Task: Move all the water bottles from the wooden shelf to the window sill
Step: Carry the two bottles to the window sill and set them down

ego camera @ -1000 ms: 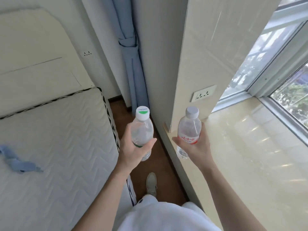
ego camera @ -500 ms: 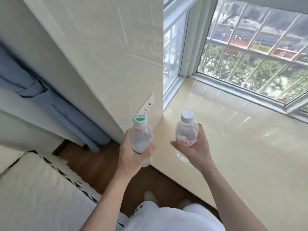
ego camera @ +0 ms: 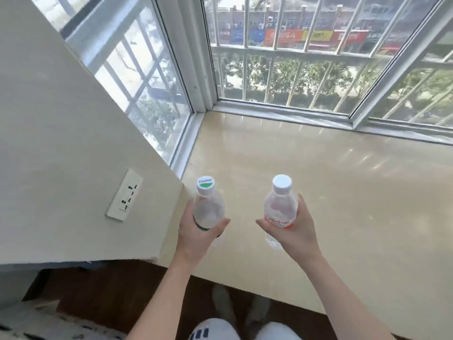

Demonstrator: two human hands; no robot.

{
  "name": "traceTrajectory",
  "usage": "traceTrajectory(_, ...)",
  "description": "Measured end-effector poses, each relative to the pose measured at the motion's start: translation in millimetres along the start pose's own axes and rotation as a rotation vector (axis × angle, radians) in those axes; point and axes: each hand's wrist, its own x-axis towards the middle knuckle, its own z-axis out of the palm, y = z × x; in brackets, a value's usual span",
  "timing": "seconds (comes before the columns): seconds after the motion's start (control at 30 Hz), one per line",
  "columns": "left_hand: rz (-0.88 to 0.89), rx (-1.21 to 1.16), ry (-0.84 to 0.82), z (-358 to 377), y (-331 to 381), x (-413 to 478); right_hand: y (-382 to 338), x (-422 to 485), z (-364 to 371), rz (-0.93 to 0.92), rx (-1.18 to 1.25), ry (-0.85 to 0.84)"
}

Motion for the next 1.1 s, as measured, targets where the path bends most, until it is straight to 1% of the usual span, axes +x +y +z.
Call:
traceTrajectory(0.17, -0.025, -0.006, -0.049, 25.0, -32.0, 38.8, 37.6, 35.5, 8.4, 0.039, -0.005, 0.053)
traceTrajectory(0.23, -0.054, -0.005, -0.084, 33.6, -52.7, 54.8, 59.3, 50.4, 19.0, 0.064, 0.000, 0.074)
traceTrajectory(0.37, -0.054, 0.008, -0.126, 56.9, -98.9, 97.4, 108.2, 90.0, 38.2, 0.075, -0.006, 0.087)
traceTrajectory(0.53, -0.017, -0.001, -0.085, 79.5, -146.8, 156.9, 151.9, 138.9, 66.0, 0.061, 0.001, 0.115)
traceTrajectory(0.6, 0.018, -0.002, -0.083, 87.1, -161.1, 178.0, 164.4, 155.5, 74.2, 0.043, 0.003, 0.122)
traceTrajectory(0.7, 0.045, -0.011, -0.124, 92.9, -178.2, 197.5, 178.0, 170.9, 83.3, 0.016, -0.018, 0.139)
traceTrajectory(0.87, 0.062, 0.006, -0.168, 94.6, -199.0, 214.0, 195.6, 186.7, 94.0, -0.004, -0.027, 0.150)
traceTrajectory(0.97, 0.067, 0.006, -0.186, 94.0, -206.2, 221.4, 202.9, 191.2, 97.8, 0.003, -0.018, 0.190)
traceTrajectory(1.1, 0.071, 0.080, -0.224, 88.8, -223.8, 227.8, 215.7, 193.1, 100.6, 0.003, -0.007, 0.232)
